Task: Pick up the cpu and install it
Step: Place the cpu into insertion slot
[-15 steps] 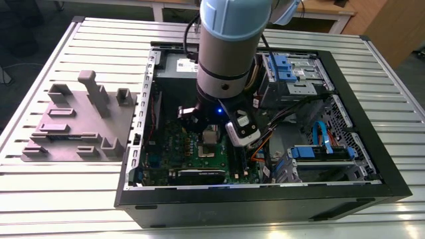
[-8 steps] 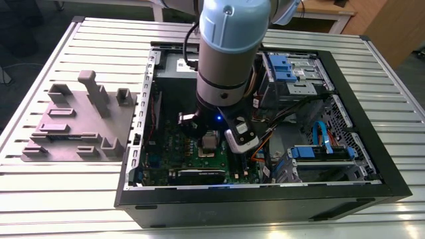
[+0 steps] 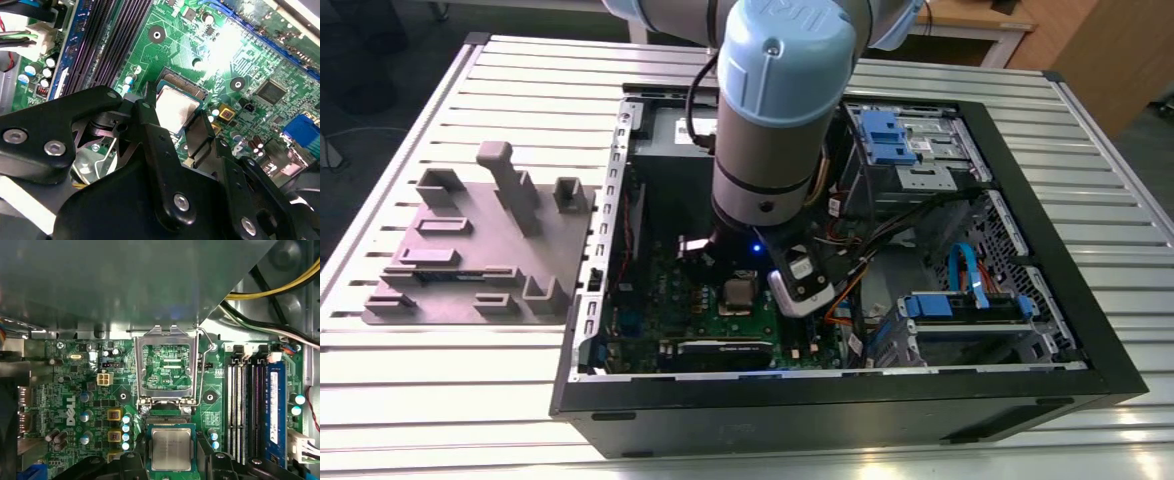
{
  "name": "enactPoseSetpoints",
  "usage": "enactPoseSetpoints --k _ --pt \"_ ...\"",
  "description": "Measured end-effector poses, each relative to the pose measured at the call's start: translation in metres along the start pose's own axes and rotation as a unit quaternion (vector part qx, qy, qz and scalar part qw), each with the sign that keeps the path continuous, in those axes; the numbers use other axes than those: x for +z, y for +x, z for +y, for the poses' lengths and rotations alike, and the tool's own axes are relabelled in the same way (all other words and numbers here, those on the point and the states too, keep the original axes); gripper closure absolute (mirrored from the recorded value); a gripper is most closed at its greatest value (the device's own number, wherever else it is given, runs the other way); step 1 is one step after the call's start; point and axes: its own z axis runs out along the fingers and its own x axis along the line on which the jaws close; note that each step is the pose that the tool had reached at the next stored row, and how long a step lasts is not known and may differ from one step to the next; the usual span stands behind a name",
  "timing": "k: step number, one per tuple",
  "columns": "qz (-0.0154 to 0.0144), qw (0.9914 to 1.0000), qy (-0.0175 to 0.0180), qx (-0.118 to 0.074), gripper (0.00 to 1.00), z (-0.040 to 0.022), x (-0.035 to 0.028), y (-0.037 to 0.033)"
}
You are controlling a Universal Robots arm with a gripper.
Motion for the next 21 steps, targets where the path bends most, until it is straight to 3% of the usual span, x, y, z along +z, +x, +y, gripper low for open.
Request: enactPoseSetpoints --k 21 --pt "0.0003 0.99993 0.0002 -0.012 0.53 -0.0012 0.0047 0.0007"
